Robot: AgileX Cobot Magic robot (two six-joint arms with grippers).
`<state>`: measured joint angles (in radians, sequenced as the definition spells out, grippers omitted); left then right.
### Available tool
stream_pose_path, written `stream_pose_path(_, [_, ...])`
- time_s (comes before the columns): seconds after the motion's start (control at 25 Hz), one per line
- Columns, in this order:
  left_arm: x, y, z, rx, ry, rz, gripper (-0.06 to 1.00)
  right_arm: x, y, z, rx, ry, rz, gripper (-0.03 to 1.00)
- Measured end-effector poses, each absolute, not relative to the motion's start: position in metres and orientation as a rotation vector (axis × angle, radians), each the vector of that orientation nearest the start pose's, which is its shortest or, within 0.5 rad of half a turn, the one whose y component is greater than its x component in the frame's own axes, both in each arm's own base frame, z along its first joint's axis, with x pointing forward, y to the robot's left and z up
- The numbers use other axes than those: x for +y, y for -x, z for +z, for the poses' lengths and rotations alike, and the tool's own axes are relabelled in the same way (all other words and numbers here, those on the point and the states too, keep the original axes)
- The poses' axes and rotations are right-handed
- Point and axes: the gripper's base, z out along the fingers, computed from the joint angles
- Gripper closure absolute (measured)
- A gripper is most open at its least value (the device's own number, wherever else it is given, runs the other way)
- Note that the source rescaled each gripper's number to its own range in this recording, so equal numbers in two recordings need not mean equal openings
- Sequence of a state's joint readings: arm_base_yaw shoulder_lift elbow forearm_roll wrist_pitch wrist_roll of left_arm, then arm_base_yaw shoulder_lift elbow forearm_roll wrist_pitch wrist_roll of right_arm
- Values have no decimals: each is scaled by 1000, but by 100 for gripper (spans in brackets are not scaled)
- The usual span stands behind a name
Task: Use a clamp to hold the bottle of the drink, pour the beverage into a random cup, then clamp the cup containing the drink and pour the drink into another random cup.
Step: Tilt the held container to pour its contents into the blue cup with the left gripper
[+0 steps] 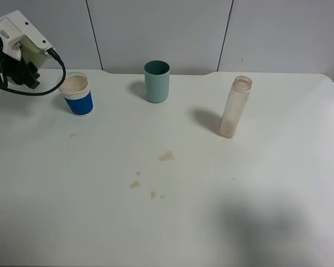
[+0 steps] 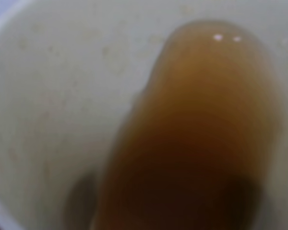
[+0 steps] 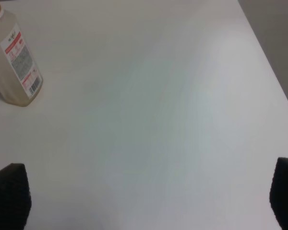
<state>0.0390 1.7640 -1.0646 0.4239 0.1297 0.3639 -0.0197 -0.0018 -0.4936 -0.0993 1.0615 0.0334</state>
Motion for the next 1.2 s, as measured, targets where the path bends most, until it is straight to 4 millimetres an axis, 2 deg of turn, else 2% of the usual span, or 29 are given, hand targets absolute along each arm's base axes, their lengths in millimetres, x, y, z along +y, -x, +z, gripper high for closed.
stream_pose_path(0.76, [8,-377,203,2138,-1058,558,93,-8,5,276,2047,-59,-111,-3])
stream_pose_path(1.2, [7,-377,203,2112,-1121,588,93,-8,5,276,2047,-59,-111,-3])
